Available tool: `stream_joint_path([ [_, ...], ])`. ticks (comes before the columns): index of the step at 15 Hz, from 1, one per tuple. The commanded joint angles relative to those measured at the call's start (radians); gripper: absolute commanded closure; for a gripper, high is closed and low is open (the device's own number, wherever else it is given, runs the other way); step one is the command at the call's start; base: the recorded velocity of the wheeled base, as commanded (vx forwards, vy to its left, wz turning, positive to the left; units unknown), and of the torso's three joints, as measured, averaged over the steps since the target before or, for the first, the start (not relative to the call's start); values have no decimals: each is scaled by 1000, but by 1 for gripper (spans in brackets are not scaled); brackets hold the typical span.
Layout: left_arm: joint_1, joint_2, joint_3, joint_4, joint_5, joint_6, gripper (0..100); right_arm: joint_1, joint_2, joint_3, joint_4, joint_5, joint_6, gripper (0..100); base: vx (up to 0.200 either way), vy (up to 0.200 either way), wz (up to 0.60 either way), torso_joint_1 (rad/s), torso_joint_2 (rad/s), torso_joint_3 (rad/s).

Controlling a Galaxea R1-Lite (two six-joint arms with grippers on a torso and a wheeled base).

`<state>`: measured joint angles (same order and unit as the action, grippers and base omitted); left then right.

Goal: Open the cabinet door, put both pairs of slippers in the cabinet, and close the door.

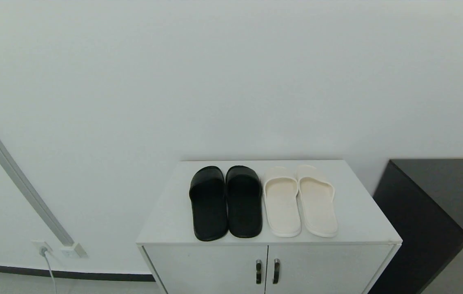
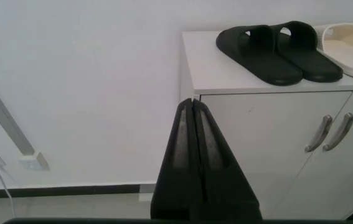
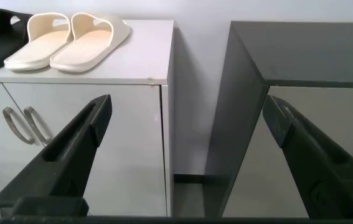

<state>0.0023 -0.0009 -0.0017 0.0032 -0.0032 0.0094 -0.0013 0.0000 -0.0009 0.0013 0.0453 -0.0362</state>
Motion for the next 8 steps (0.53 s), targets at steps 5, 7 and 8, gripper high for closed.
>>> stream_joint_path([
  [5,1,1,0,0,0,29,100,9,107,-149,-26,-15,110,0,0,0,0,0,0,0],
  [7,1,1,0,0,0,29,100,18,279,-344,111,18,70,0,0,0,0,0,0,0],
  [8,1,1,0,0,0,24,100,18,377,-337,171,88,-51,0,0,0,0,0,0,0],
])
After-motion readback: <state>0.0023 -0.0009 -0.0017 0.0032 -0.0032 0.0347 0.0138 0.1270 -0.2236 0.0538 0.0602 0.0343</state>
